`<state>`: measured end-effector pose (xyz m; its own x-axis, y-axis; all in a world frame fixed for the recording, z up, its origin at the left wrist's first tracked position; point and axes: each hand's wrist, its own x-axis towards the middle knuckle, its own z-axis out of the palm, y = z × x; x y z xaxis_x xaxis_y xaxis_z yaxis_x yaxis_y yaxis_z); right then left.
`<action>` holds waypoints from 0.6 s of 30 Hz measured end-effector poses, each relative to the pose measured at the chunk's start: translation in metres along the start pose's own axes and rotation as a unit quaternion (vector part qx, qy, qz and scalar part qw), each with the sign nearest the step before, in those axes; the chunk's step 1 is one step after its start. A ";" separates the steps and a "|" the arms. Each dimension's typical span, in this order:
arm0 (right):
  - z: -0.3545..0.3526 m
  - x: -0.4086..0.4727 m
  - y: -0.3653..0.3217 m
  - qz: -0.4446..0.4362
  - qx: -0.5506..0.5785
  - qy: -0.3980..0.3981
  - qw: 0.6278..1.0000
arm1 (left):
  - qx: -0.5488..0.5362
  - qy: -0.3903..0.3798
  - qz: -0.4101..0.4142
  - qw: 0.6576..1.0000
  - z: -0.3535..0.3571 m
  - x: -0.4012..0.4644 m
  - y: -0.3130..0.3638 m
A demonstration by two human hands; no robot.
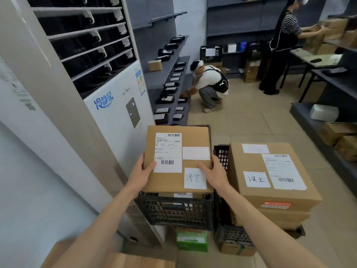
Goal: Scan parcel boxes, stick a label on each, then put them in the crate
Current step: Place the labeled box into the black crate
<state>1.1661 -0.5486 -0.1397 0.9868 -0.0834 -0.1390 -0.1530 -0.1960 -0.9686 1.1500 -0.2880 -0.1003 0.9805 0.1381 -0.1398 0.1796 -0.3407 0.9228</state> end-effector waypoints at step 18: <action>0.069 0.093 0.070 0.231 -0.067 -0.003 0.971 | -0.004 -0.107 -0.177 0.978 0.022 0.135 -0.117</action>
<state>1.2504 -0.5029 -0.2349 0.8110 -0.1880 -0.5541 -0.5851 -0.2642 -0.7667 1.2632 -0.2501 -0.2350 0.8515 0.0475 -0.5222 0.5110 -0.2986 0.8061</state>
